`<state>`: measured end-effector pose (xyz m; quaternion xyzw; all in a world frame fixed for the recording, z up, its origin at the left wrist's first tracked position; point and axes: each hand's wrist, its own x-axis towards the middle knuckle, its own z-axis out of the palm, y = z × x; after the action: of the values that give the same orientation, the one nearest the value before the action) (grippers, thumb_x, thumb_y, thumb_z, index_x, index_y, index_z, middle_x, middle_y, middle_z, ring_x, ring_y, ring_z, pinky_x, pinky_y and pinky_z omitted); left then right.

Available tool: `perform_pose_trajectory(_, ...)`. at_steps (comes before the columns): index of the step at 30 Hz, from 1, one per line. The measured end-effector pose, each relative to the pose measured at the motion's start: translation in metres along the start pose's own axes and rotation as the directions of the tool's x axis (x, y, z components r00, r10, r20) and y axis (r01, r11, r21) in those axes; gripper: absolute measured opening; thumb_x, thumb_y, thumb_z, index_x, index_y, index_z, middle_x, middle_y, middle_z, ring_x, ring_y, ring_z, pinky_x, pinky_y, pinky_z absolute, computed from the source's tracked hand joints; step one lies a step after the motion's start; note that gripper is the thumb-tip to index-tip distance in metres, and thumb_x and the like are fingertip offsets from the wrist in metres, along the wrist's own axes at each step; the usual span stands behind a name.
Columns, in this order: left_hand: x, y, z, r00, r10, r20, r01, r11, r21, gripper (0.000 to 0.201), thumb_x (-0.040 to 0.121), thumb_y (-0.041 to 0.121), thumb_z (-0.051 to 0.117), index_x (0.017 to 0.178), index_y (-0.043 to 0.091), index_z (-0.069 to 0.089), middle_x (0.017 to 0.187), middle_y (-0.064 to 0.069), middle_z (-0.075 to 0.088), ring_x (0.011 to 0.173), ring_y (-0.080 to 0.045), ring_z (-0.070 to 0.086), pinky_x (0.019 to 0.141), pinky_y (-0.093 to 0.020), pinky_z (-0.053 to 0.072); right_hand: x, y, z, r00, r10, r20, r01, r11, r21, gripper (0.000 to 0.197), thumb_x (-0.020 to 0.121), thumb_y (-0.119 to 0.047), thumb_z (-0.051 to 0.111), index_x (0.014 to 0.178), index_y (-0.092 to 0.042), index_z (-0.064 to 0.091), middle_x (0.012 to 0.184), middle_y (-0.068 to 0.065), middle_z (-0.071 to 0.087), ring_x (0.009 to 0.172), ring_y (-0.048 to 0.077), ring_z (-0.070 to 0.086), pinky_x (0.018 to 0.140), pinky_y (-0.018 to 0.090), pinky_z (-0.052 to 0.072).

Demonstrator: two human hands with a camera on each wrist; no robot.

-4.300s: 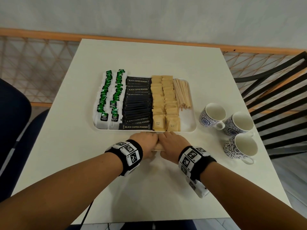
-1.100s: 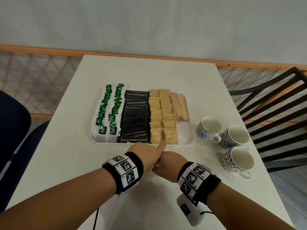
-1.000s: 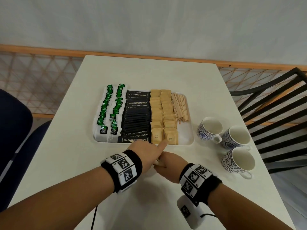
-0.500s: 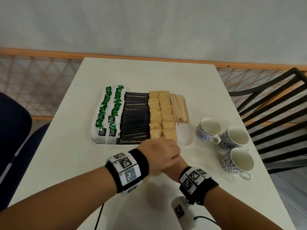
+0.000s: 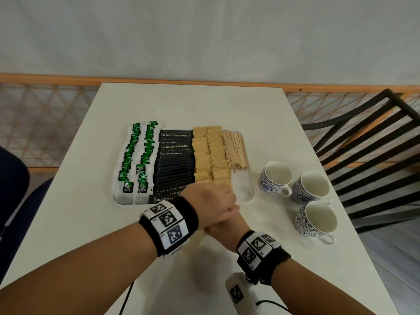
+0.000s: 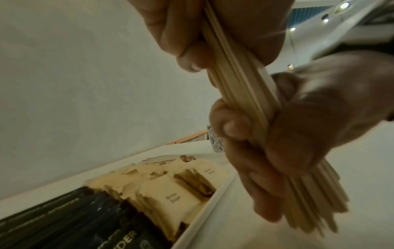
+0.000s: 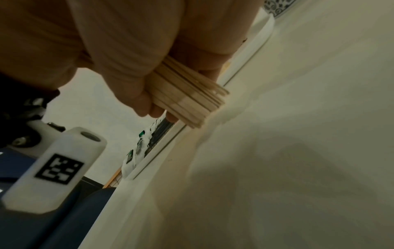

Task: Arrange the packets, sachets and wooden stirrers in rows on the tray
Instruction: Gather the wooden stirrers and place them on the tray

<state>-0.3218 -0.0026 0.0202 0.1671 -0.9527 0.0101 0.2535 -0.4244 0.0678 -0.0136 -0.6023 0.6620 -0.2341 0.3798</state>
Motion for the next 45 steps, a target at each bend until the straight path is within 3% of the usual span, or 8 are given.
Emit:
perform_pose_trajectory(2, 0.008, -0.008, -0.005, 0.997, -0.083, -0.006, 0.082, 0.994, -0.066, 0.031, 0.084, 0.034, 0.048, 0.056, 0.021, 0.046, 0.058, 0.011, 0.037, 0.047, -0.011, 0.035, 0.041, -0.018, 0.032, 0.0, 0.009, -0.001, 0.997, -0.014, -0.075, 0.019, 0.998, 0.066, 0.011, 0.084, -0.026, 0.065, 0.081, -0.017, 0.059, 0.068, -0.001, 0.059, 0.061, 0.007, 0.054, 0.06, 0.033, 0.05)
perform_pose_trajectory(5, 0.018, -0.024, -0.009, 0.948, -0.287, 0.135, 0.313, 0.917, -0.248, 0.034, 0.084, 0.044, 0.048, 0.058, 0.027, 0.035, 0.058, 0.012, 0.037, 0.052, -0.006, 0.039, 0.049, -0.022, 0.038, 0.0, 0.012, -0.01, 0.993, -0.027, -0.118, 0.038, 0.995, 0.089, 0.02, 0.083, -0.035, 0.066, 0.095, -0.029, 0.052, 0.064, -0.011, 0.055, 0.054, 0.003, 0.05, 0.055, 0.022, 0.042)
perform_pose_trajectory(9, 0.033, -0.038, -0.007, 0.855, -0.475, 0.208, 0.515, 0.73, -0.45, 0.029, 0.086, 0.057, 0.053, 0.074, 0.031, 0.052, 0.069, 0.011, 0.054, 0.06, -0.002, 0.051, 0.057, -0.02, 0.041, 0.013, 0.017, -0.028, 0.984, -0.093, -0.155, 0.104, 0.992, 0.064, 0.017, 0.085, -0.032, 0.06, 0.099, -0.028, 0.052, 0.067, -0.008, 0.057, 0.055, 0.006, 0.051, 0.055, 0.022, 0.042)
perform_pose_trajectory(14, 0.053, -0.056, 0.008, 0.476, -0.624, 0.62, 0.81, 0.038, -0.585, 0.063, 0.08, 0.076, 0.041, 0.114, 0.023, 0.048, 0.097, -0.005, 0.063, 0.065, -0.018, 0.066, 0.051, -0.035, 0.055, 0.035, 0.017, -0.053, 0.945, 0.042, -0.326, 0.043, 0.968, 0.249, 0.024, 0.086, -0.016, 0.06, 0.091, -0.039, 0.053, 0.076, -0.011, 0.061, 0.067, 0.0, 0.057, 0.059, 0.012, 0.042)
perform_pose_trajectory(18, 0.067, -0.059, 0.027, 0.509, -0.532, 0.677, 0.831, 0.099, -0.547, 0.032, 0.083, 0.042, 0.068, 0.106, 0.023, 0.06, 0.085, 0.0, 0.07, 0.061, -0.014, 0.061, 0.057, -0.03, 0.054, 0.053, 0.017, -0.058, 0.954, 0.068, -0.292, 0.004, 0.971, 0.24, 0.024, 0.087, -0.02, 0.058, 0.104, -0.037, 0.053, 0.088, -0.015, 0.064, 0.08, 0.0, 0.06, 0.067, 0.014, 0.047)
perform_pose_trajectory(22, 0.081, -0.073, 0.05, 0.4, -0.529, 0.748, 0.893, 0.04, -0.449, 0.039, 0.08, 0.038, 0.073, 0.108, 0.014, 0.063, 0.087, -0.004, 0.071, 0.069, -0.017, 0.066, 0.079, -0.037, 0.058, 0.071, 0.034, -0.055, 0.928, 0.189, -0.32, -0.178, 0.982, 0.062, 0.028, 0.086, -0.04, 0.054, 0.112, -0.028, 0.053, 0.097, -0.007, 0.066, 0.084, 0.013, 0.064, 0.075, 0.034, 0.055)
perform_pose_trajectory(29, 0.092, -0.08, 0.073, 0.338, -0.488, 0.804, 0.922, 0.002, -0.387, 0.044, 0.083, 0.031, 0.071, 0.117, 0.005, 0.06, 0.089, -0.007, 0.069, 0.08, -0.023, 0.068, 0.082, -0.038, 0.058, 0.082, 0.046, -0.055, 0.9, 0.312, -0.303, -0.379, 0.905, -0.192, 0.042, 0.088, -0.05, 0.047, 0.119, -0.022, 0.044, 0.109, 0.002, 0.061, 0.097, 0.024, 0.06, 0.078, 0.035, 0.05)
perform_pose_trajectory(45, 0.098, -0.079, 0.075, 0.285, -0.541, 0.791, 0.949, 0.042, -0.313, 0.03, 0.086, 0.027, 0.067, 0.101, 0.0, 0.068, 0.094, -0.014, 0.072, 0.083, -0.023, 0.071, 0.082, -0.04, 0.058, 0.071, 0.043, -0.055, 0.906, 0.292, -0.306, -0.349, 0.925, -0.152, 0.065, 0.087, -0.037, 0.053, 0.141, -0.015, 0.025, 0.127, 0.01, 0.048, 0.113, 0.028, 0.05, 0.089, 0.037, 0.044)
